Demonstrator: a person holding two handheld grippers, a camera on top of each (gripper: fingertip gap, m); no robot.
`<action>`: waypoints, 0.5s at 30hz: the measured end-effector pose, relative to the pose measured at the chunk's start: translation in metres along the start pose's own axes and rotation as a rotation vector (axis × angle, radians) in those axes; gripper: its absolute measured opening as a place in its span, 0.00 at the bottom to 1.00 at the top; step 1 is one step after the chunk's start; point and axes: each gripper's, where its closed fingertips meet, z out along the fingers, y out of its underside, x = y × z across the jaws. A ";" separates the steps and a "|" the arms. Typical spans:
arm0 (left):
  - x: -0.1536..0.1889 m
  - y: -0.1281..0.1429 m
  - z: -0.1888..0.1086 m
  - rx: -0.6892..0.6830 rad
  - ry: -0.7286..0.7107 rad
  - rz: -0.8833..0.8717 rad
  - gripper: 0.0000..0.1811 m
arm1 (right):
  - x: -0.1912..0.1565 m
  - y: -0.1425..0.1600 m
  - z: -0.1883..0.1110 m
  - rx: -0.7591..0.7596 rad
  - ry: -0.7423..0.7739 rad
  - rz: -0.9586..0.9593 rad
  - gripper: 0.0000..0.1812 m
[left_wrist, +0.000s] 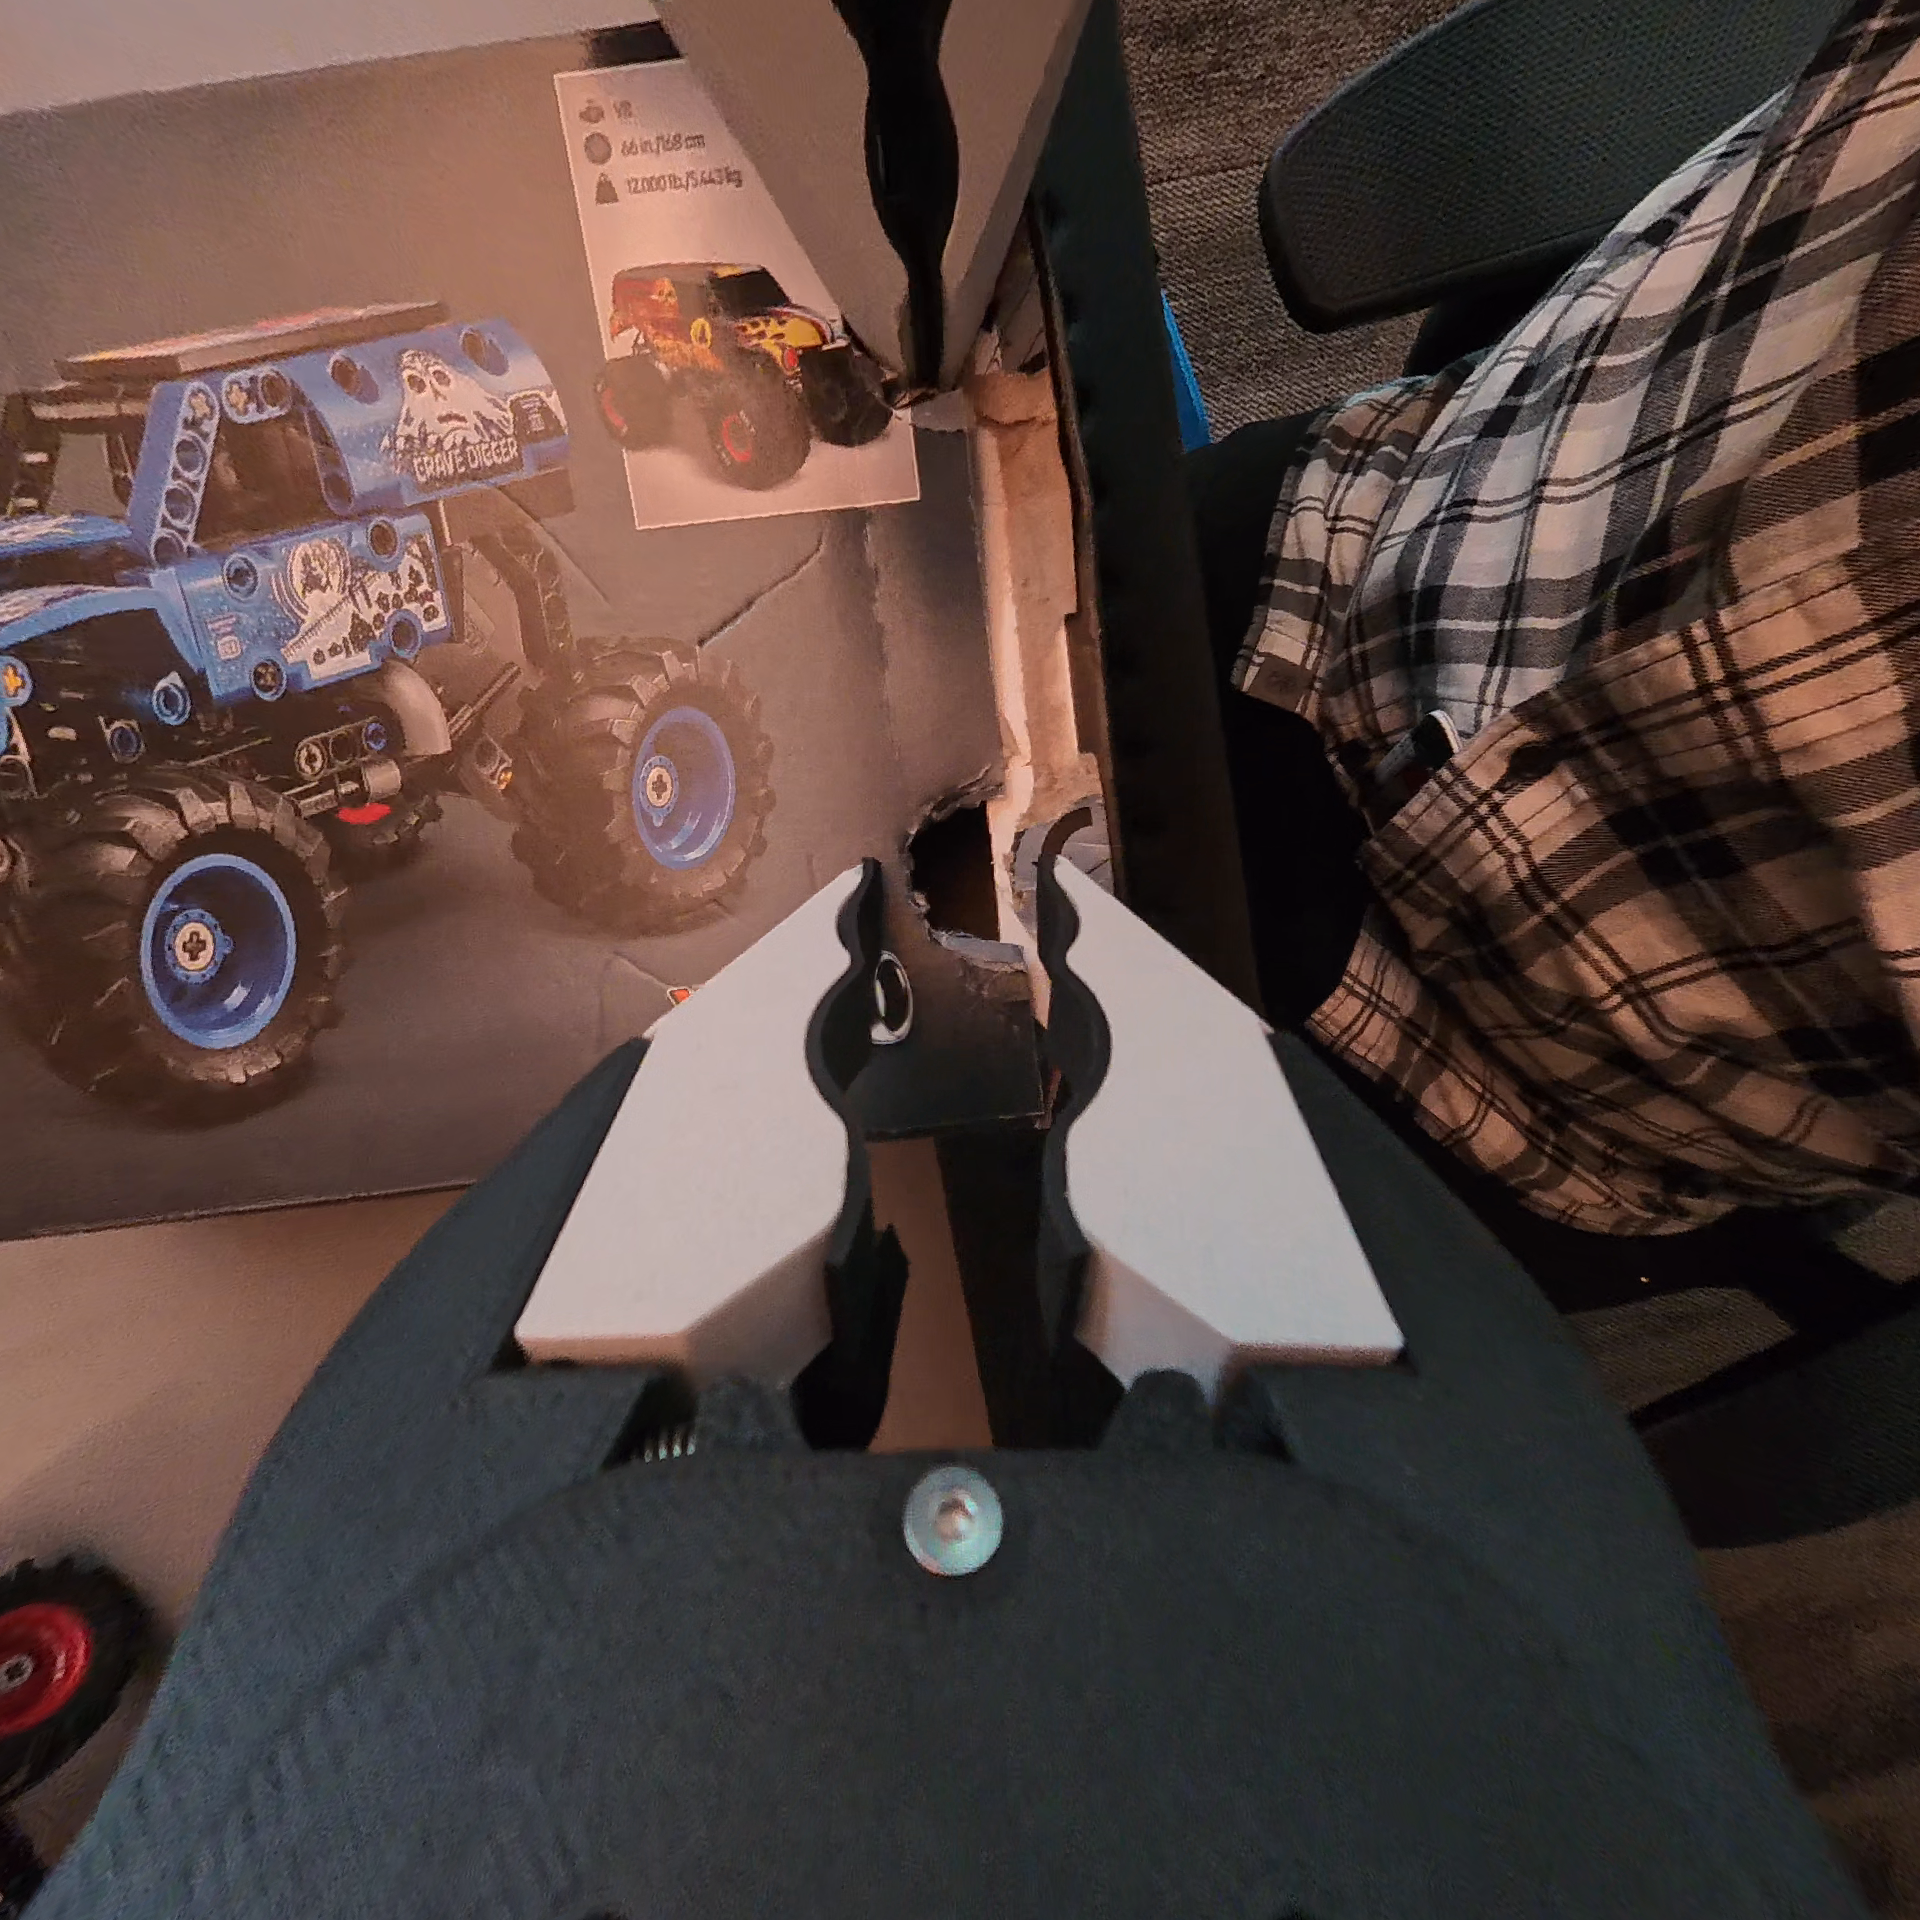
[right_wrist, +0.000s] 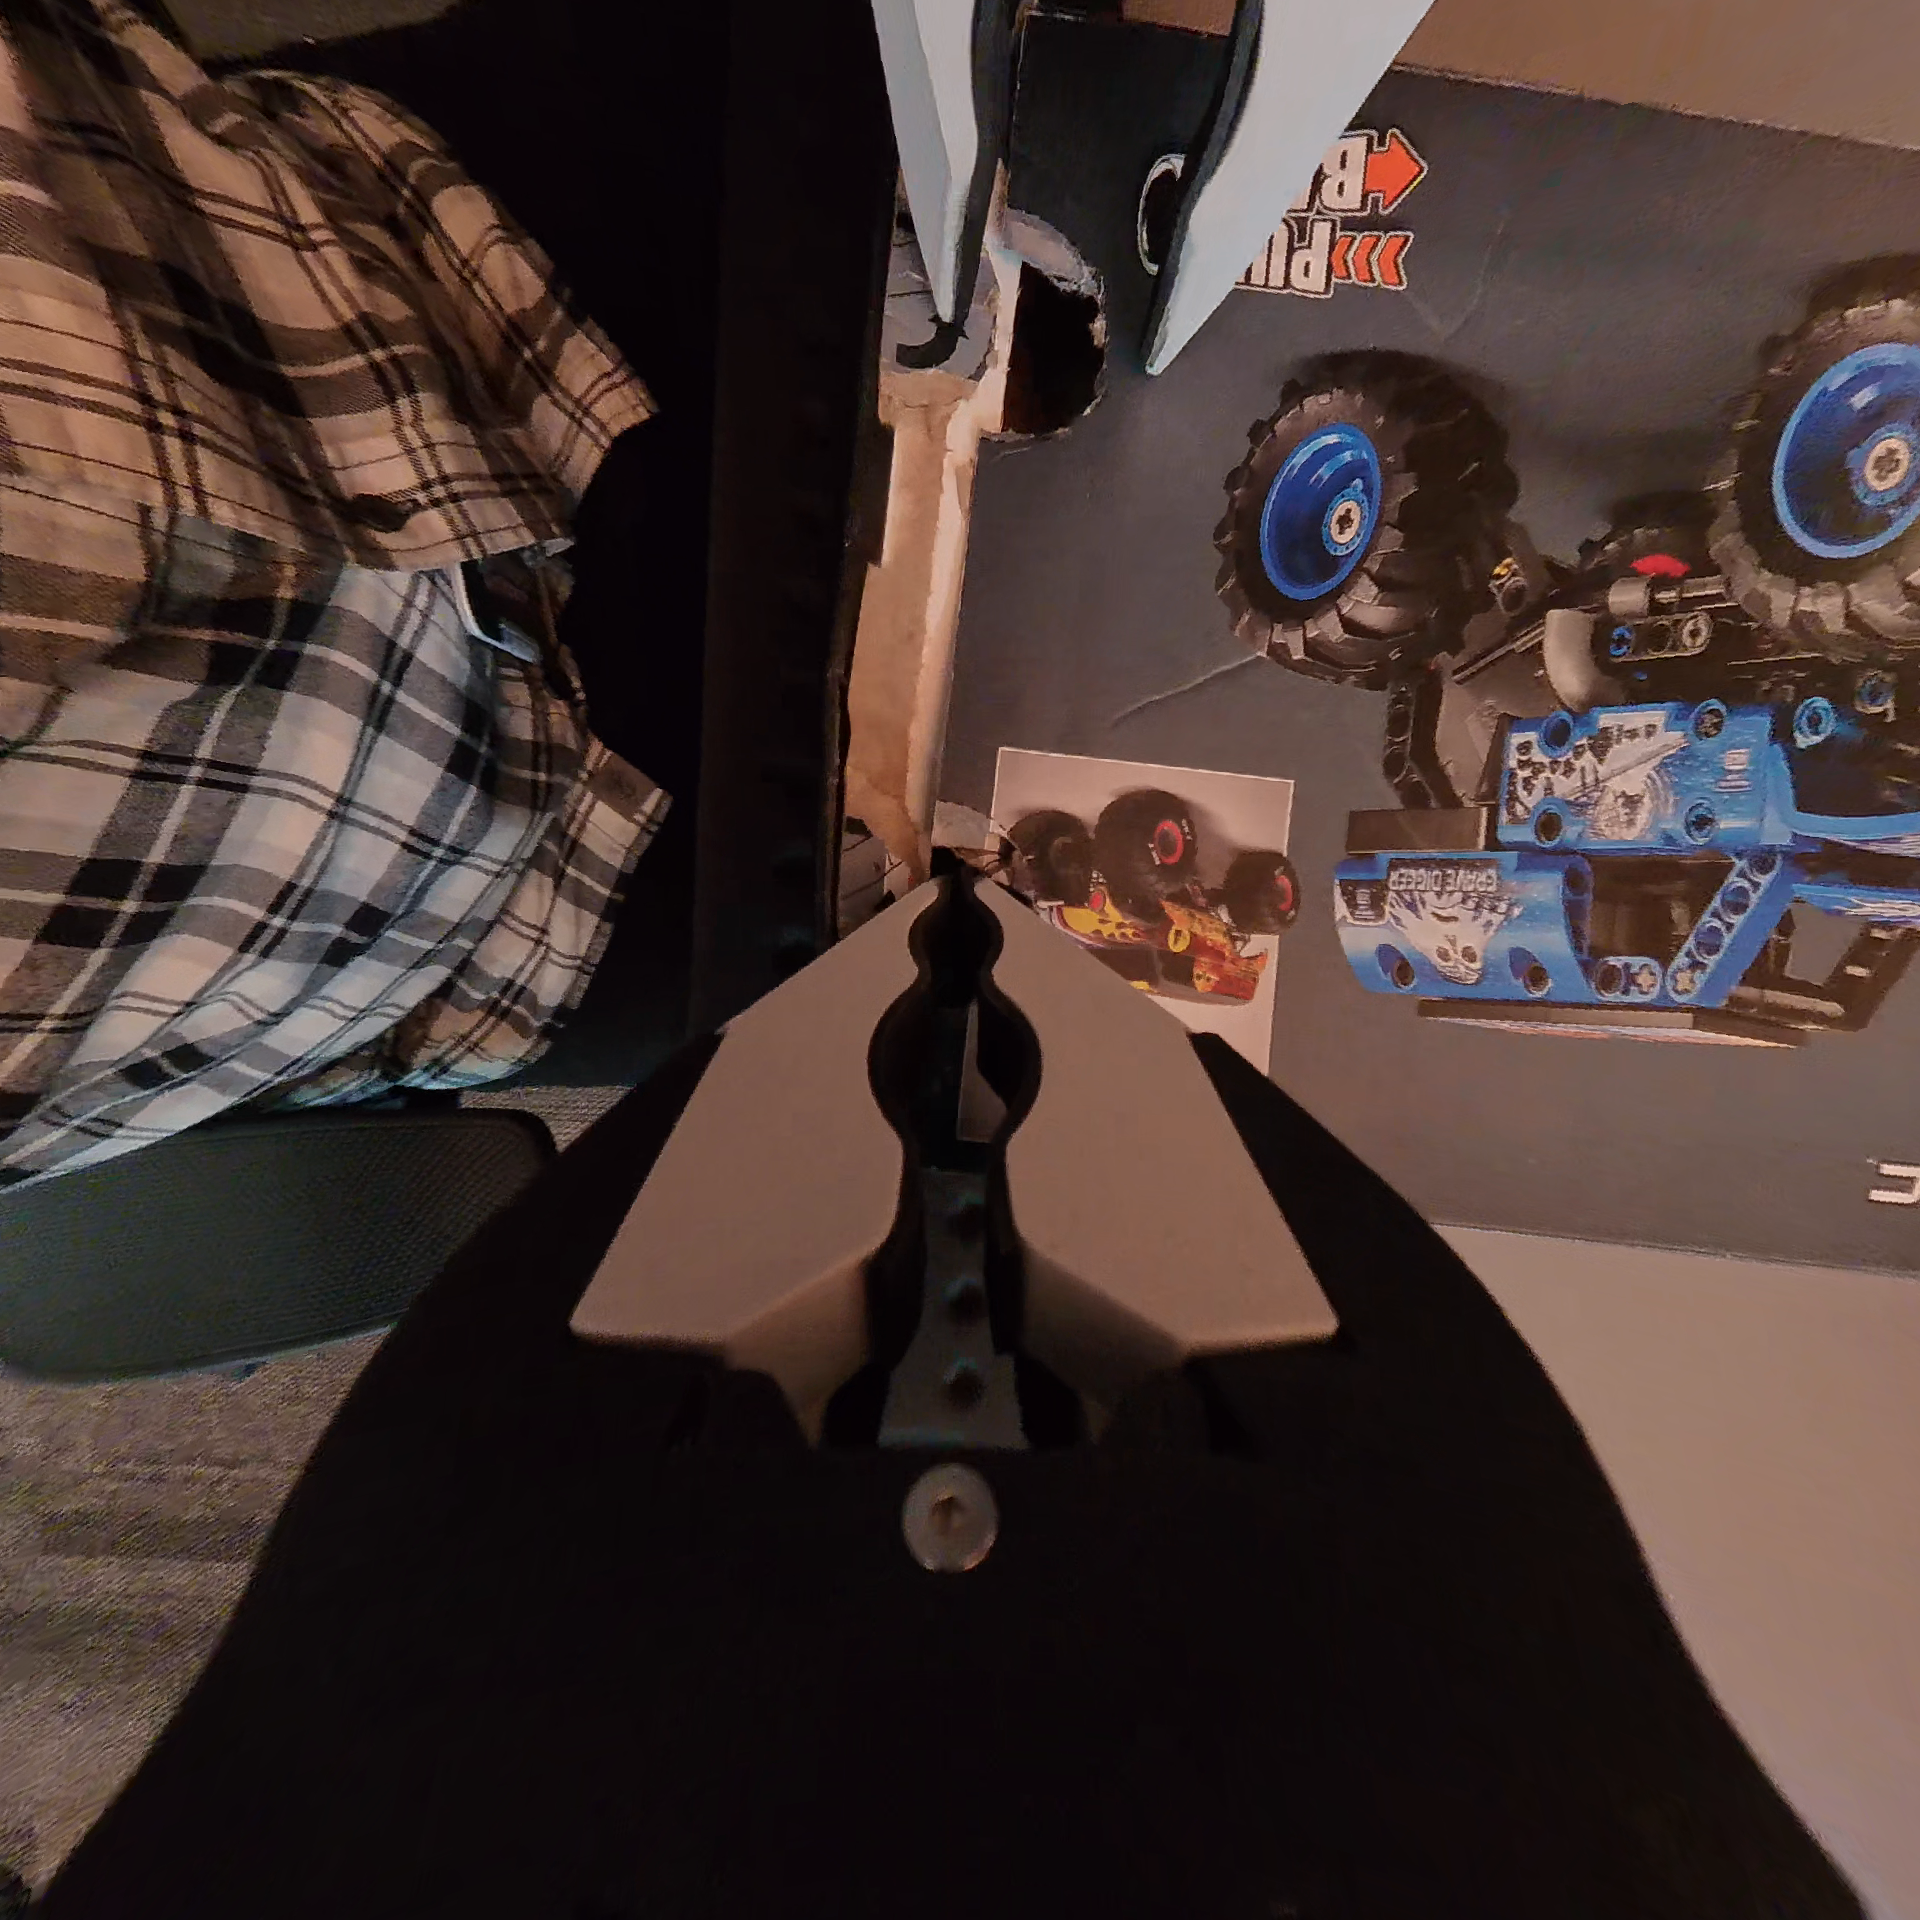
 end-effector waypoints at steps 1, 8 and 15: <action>0.000 0.000 0.000 -0.001 0.009 0.000 0.16 | -0.001 0.000 0.000 0.004 -0.021 0.004 0.00; 0.002 0.003 -0.008 0.001 0.069 -0.018 0.26 | 0.001 -0.003 -0.007 0.039 -0.126 0.025 0.00; -0.004 0.010 -0.008 0.025 0.026 -0.036 0.23 | -0.002 -0.002 -0.004 0.054 -0.172 0.029 0.00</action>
